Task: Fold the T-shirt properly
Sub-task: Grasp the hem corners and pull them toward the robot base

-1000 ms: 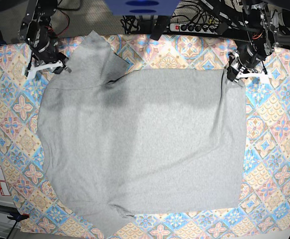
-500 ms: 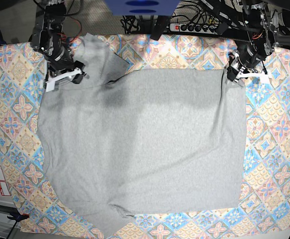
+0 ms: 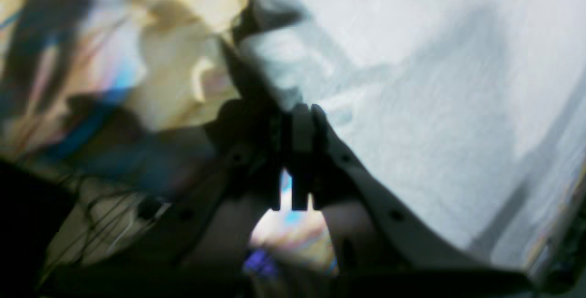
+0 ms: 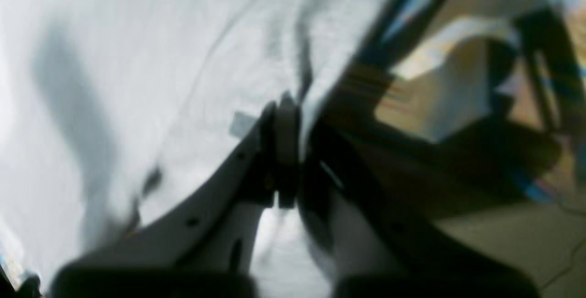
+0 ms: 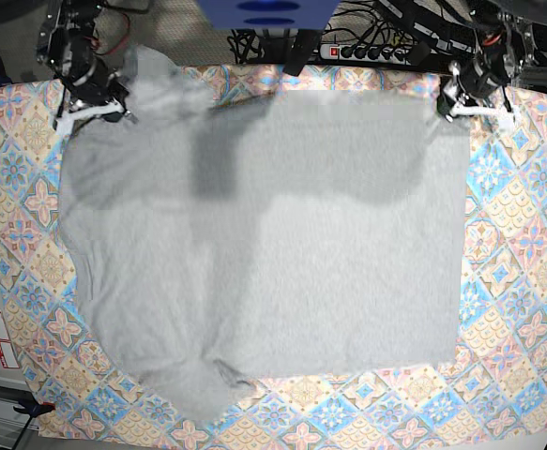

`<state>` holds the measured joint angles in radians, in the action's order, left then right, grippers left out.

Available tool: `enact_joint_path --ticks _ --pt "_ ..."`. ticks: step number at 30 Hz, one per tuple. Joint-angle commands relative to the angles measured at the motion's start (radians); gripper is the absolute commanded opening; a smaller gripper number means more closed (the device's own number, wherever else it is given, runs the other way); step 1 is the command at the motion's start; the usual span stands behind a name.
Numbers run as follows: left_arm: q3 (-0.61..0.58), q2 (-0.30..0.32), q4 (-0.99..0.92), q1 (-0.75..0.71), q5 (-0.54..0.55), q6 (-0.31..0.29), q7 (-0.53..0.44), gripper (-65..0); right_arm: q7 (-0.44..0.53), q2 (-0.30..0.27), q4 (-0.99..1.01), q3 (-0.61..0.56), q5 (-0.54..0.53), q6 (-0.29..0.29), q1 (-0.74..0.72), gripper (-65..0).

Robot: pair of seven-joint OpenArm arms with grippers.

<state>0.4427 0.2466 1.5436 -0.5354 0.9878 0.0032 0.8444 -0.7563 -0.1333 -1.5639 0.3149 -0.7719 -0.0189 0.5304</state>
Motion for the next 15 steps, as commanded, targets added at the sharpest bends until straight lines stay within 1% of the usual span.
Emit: enact_joint_path --ticks 1,5,9,10,13,14,15 --pt "0.006 0.013 0.031 -0.012 0.010 -0.009 -0.010 -65.0 -0.004 -0.006 -0.010 0.016 0.006 0.007 0.023 -64.9" --pt "0.009 0.013 0.054 -0.070 0.010 -0.009 -0.010 -65.0 -0.004 -0.007 -0.027 0.050 0.006 0.007 0.078 -64.9" --pt "0.009 0.013 0.084 -0.116 0.010 -0.015 -0.012 -65.0 -0.002 -0.007 -0.096 0.077 0.006 0.000 0.145 -64.9" --pt "0.009 0.013 0.091 -0.121 0.010 -0.029 -0.014 -65.0 0.001 -0.007 -0.115 0.077 0.006 -0.017 0.158 -64.9" --pt "0.011 0.013 0.122 -0.119 0.012 -0.052 -0.015 -65.0 0.002 -0.007 -0.181 0.077 0.006 -0.108 0.165 -64.9" --pt "0.012 0.013 0.137 -0.114 0.013 -0.052 -0.015 -65.0 0.002 -0.007 -0.201 0.077 0.006 -0.128 0.164 -64.9" --pt "0.012 0.013 0.151 -0.111 0.013 -0.052 -0.017 -65.0 0.002 -0.007 -0.215 0.077 0.006 -0.132 0.162 -64.9"
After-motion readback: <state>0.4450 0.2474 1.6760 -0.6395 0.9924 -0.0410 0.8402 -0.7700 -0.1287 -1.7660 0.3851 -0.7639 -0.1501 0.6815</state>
